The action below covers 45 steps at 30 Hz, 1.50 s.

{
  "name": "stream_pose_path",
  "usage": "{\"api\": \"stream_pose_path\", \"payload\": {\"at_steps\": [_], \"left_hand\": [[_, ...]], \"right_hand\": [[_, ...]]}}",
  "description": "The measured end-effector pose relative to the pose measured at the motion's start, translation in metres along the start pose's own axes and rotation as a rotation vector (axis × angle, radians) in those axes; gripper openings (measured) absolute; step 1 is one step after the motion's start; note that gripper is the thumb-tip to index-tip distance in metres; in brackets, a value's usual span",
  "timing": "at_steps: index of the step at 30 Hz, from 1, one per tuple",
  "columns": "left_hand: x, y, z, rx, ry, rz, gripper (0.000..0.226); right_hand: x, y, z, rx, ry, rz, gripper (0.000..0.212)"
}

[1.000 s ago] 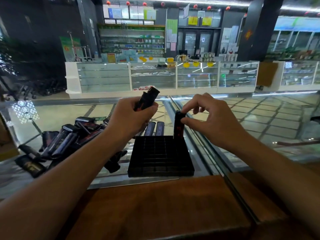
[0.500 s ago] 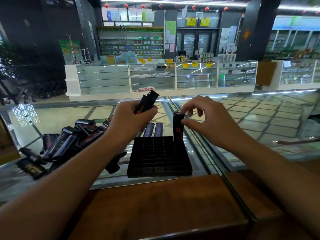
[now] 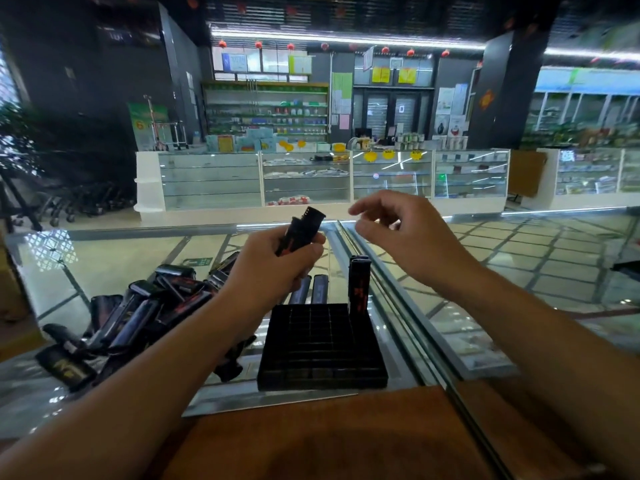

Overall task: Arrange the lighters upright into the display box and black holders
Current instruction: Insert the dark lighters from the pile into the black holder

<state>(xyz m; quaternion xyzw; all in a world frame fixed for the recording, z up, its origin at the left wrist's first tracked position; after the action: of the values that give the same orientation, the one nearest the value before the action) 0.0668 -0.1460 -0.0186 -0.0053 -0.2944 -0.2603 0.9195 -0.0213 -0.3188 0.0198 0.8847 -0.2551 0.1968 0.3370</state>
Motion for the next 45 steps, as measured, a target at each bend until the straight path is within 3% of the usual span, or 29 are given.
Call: {"api": "stream_pose_path", "payload": {"at_steps": [5,7,12,15,19,23,27,34,37,41,45], "left_hand": [[-0.001,-0.003,0.004,-0.108,0.023,0.011,0.005],[-0.002,-0.003,0.004,-0.093,0.008,0.020,0.013],[-0.004,-0.010,0.005,0.114,-0.139,0.008,0.016],[-0.006,-0.015,0.007,0.063,-0.130,-0.052,0.004],[-0.005,-0.011,0.003,0.029,-0.118,-0.035,0.018],[-0.003,-0.009,0.000,0.014,-0.079,-0.029,0.027],[-0.004,-0.013,0.002,-0.058,-0.057,-0.097,0.022],[-0.003,-0.014,0.001,-0.053,-0.035,-0.137,0.022],[0.001,-0.006,-0.005,-0.002,-0.001,-0.035,0.018],[0.008,0.014,-0.013,0.024,0.043,0.155,0.013],[0.010,0.019,-0.013,0.032,0.039,0.184,0.009]], "right_hand": [[0.022,-0.021,-0.025,0.153,0.020,-0.259,0.019],[0.024,-0.028,-0.024,0.219,0.042,-0.289,0.021],[0.018,-0.029,-0.017,0.219,0.132,-0.182,0.016],[0.015,-0.025,-0.013,0.284,0.129,-0.108,0.020],[0.022,-0.012,-0.002,0.422,0.070,0.041,0.014],[0.022,-0.009,0.002,0.480,0.049,0.024,0.008],[0.019,-0.014,0.005,0.542,0.031,-0.002,0.014],[0.017,-0.016,0.004,0.496,0.053,-0.048,0.020],[0.017,-0.016,0.006,0.435,0.046,-0.007,0.018],[0.015,-0.021,0.008,0.162,0.065,-0.045,0.015],[0.011,-0.024,0.007,-0.015,0.095,-0.088,0.016]]}}
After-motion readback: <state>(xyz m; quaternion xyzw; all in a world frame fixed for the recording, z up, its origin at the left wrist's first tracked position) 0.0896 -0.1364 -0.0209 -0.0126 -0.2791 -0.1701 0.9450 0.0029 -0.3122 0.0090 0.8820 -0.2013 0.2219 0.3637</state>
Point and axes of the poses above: each hand's wrist, its own x-axis towards the middle knuckle, its own y-axis out of the back of the hand, z = x × y, the point moved 3 cm from there along x, towards the middle knuckle, and after that the axes turned 10 degrees about -y, right-handed, at the moved point
